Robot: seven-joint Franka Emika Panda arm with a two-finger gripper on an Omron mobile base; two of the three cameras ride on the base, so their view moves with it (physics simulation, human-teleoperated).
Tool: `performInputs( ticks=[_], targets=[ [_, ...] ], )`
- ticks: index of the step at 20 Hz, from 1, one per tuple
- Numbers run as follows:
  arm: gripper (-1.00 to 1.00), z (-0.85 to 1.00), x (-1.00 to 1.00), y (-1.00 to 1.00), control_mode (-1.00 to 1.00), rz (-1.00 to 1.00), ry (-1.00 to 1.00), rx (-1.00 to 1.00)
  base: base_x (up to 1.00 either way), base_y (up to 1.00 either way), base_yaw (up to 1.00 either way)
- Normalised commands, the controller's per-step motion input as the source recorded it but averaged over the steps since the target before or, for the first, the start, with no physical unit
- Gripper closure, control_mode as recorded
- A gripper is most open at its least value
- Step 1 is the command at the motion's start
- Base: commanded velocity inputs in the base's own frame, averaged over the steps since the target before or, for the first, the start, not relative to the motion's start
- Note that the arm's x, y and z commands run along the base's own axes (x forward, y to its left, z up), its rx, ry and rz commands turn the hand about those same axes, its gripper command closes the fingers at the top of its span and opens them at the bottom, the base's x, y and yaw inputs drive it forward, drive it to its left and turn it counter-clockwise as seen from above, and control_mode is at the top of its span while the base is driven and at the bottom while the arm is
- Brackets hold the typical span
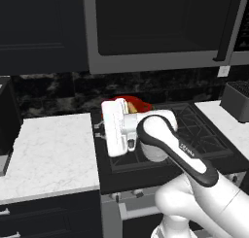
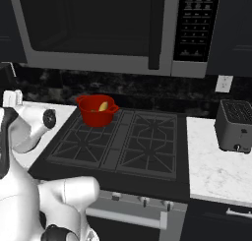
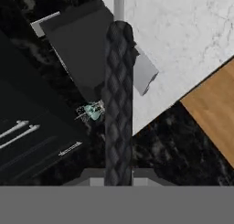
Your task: Put the broccoli and cucumber in the pot. Retrieve the spatula and lightly stir the vegetables in the pot.
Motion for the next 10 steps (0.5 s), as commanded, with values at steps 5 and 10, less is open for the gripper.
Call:
performInputs(
  ticks=[5, 10],
  targets=[
    [1.0, 1.0, 0.68, -0.88, -1.0, -0.11, 0.0, 0.55, 0.0, 0.0, 0.0],
    [1.0, 0.55, 0.9, -0.92, -1.0, -0.13, 0.07, 0.43, 0.0, 0.0, 0.0]
  ],
)
